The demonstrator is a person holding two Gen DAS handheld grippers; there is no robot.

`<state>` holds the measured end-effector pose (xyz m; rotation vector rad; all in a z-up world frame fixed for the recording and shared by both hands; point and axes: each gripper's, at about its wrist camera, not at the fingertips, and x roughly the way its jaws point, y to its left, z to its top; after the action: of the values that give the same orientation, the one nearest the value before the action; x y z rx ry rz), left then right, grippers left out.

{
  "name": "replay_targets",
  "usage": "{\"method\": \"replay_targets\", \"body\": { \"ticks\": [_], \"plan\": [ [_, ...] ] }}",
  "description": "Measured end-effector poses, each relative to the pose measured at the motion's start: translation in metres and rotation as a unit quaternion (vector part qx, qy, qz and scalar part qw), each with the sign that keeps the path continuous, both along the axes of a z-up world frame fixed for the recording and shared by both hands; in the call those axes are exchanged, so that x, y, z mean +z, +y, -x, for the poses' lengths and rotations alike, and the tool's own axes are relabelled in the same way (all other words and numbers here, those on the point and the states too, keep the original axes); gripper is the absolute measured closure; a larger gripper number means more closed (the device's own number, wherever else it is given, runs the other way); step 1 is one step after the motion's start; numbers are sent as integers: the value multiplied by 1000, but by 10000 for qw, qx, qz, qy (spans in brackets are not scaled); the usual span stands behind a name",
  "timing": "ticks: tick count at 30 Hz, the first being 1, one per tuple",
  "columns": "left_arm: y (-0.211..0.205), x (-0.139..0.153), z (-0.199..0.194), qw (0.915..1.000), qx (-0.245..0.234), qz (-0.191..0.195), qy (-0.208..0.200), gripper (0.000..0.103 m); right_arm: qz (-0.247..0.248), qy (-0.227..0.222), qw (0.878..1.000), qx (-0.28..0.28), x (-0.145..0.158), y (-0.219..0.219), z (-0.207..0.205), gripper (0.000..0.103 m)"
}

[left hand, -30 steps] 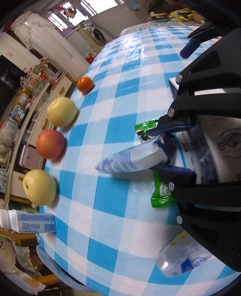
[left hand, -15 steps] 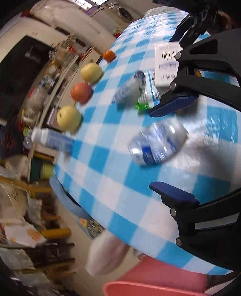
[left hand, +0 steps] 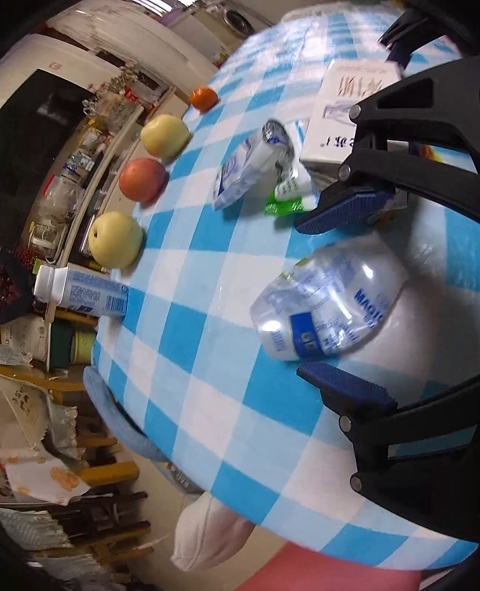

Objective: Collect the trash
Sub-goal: 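Hold the bottle in the left tool while the right tool grasps the dark blue milk carton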

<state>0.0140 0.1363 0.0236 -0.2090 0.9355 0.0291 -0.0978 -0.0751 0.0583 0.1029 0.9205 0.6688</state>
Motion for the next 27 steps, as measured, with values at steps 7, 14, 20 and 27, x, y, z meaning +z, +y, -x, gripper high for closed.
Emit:
{"method": "replay_targets", "body": {
  "ticks": [7, 14, 20, 27],
  "plan": [
    [11, -6, -7, 9996, 97, -268, 62, 30, -198, 230, 9937, 1075, -3, 19, 27, 10],
    [10, -7, -7, 9998, -33, -120, 130, 28, -252, -315, 9930, 1113, 16, 12, 36, 10],
    [-1, -7, -7, 9996, -223, -149, 114, 27, -38, -793, 9968, -19, 23, -9, 10, 10],
    [1, -9, -7, 9996, -194, -75, 201, 27, -328, -371, 9982, -350, 11, -13, -31, 9]
  ]
}}
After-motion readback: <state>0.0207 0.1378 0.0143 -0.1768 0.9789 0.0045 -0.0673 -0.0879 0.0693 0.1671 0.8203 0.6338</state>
